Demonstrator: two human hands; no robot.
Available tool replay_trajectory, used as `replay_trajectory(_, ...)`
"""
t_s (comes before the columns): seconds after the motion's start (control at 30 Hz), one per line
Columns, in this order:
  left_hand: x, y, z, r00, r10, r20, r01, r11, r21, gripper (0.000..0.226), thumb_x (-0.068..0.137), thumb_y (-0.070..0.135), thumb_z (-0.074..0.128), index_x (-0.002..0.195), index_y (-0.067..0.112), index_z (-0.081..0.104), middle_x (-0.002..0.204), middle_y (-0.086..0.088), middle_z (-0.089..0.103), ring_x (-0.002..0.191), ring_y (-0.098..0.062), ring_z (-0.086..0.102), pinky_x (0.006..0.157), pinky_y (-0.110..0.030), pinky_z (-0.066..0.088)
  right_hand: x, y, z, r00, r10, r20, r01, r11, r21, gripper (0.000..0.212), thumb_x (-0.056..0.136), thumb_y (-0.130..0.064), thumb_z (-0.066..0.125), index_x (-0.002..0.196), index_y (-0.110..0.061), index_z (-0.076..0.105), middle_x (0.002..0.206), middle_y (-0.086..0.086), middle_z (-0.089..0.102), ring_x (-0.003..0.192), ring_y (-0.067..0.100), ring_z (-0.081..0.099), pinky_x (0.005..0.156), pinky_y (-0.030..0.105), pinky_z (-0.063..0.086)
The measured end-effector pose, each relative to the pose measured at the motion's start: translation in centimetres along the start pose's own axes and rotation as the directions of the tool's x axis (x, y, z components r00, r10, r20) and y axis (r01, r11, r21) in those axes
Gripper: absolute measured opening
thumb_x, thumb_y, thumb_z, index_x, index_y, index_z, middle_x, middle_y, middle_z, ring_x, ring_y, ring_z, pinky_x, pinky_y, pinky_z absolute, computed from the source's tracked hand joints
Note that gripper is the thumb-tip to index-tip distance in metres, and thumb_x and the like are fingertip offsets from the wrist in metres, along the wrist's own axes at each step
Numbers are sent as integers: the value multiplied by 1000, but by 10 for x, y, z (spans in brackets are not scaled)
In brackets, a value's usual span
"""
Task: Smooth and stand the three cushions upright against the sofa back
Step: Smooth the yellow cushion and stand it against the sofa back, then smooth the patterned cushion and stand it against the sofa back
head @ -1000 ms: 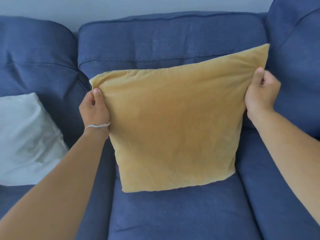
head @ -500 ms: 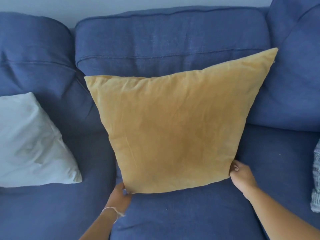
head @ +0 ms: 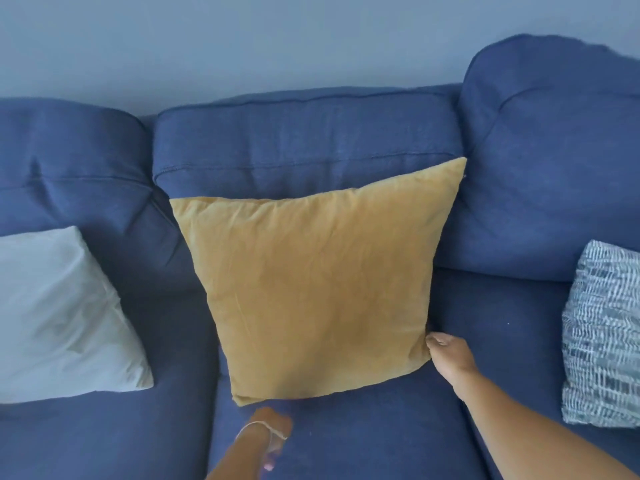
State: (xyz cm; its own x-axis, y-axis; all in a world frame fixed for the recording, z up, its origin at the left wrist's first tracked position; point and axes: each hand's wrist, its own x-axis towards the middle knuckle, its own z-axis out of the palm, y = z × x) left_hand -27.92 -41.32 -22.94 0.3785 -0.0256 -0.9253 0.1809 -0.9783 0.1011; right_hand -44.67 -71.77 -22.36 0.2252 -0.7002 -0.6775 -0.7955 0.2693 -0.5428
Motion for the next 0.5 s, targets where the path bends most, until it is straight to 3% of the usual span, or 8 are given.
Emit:
replay_trajectory(0.07,-29,25,19,990,140,-36,-141,989,-38,32,79,35,56,99,11,60,78,-8,62,59,-22,53,60,-31,44,-12,-14,-14,999,-43,-24,44,998,47,35,102,-30,53,130,-16,68,135,6,67,125,27,60,103,38,46)
replay_trajectory(0.1,-43,40,25,962,266,-69,-267,964,-2,31,81,35,55,100,11,59,79,-5,60,61,-21,54,61,-29,45,-17,-22,-19,996,-84,-25,86,995,51,38,102,-33,53,134,-18,65,137,5,66,128,26,59,105,38,45)
replay_trajectory(0.2,-75,85,41,847,516,-131,-497,854,153,42,94,32,50,132,16,53,126,-2,59,106,-23,64,76,-31,54,-32,-45,-40,971,-236,23,232,966,110,39,103,-32,53,138,-18,61,140,2,64,127,18,59,109,34,44)
replay_trajectory(0.27,-97,109,53,795,588,-150,-565,808,168,46,96,30,49,141,19,46,138,0,50,112,-22,60,77,-34,55,-44,-56,-61,942,-335,32,325,931,166,36,103,-27,52,136,-19,63,136,-3,65,119,10,59,104,27,43)
replay_trajectory(0.4,-125,135,87,755,647,-111,-607,752,258,47,98,27,46,144,20,40,135,3,39,68,-24,62,37,-28,52,-52,-41,-115,911,-403,-94,412,900,139,33,101,-24,48,126,-25,71,130,-7,67,120,8,59,100,24,43)
replay_trajectory(0.5,-136,148,123,715,696,-62,-652,696,300,47,98,28,44,144,22,39,126,4,38,61,-27,60,34,-33,53,-46,-3,-164,879,-431,-202,440,898,1,31,100,-19,51,123,-19,72,127,-2,67,115,10,59,98,20,38)
